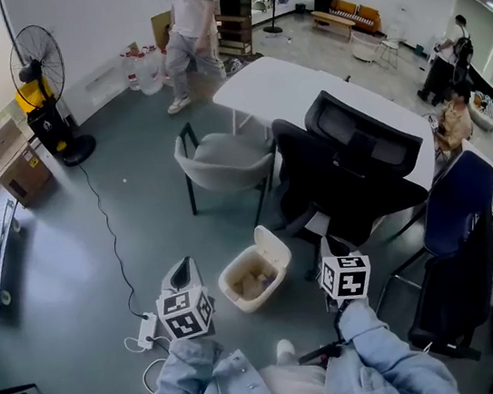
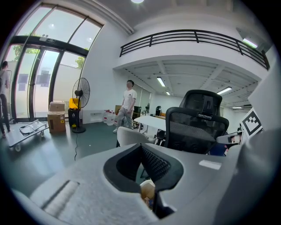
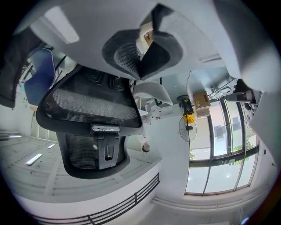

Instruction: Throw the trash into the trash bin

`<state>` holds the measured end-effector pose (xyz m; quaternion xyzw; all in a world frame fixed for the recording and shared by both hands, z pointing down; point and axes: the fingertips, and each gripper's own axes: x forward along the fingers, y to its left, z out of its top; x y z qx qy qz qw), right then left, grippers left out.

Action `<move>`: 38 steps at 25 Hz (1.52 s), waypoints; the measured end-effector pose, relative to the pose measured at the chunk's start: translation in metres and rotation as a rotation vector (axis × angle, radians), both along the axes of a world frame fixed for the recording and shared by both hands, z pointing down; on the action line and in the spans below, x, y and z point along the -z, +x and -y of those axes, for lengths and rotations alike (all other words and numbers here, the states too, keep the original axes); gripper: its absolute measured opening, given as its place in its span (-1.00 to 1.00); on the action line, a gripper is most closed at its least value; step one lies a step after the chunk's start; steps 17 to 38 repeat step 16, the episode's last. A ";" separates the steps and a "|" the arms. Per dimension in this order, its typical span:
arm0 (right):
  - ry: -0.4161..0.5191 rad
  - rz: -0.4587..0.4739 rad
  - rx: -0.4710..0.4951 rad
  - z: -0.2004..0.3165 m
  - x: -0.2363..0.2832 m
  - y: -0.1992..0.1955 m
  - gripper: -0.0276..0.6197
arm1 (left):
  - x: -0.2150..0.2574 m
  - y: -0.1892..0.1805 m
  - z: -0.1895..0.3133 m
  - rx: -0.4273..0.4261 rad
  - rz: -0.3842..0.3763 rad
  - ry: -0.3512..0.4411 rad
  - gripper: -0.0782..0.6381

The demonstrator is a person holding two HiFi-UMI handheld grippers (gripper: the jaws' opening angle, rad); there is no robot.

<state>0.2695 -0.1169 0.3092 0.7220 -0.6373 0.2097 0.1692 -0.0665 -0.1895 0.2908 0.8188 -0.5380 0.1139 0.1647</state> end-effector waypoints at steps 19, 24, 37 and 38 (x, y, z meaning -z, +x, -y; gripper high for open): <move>0.001 0.010 -0.015 -0.008 0.002 0.001 -0.91 | -0.007 0.005 -0.008 -0.005 0.011 -0.023 -0.76; 0.001 0.010 -0.015 -0.008 0.002 0.001 -0.91 | -0.007 0.005 -0.008 -0.005 0.011 -0.023 -0.76; 0.001 0.010 -0.015 -0.008 0.002 0.001 -0.91 | -0.007 0.005 -0.008 -0.005 0.011 -0.023 -0.76; 0.001 0.010 -0.015 -0.008 0.002 0.001 -0.91 | -0.007 0.005 -0.008 -0.005 0.011 -0.023 -0.76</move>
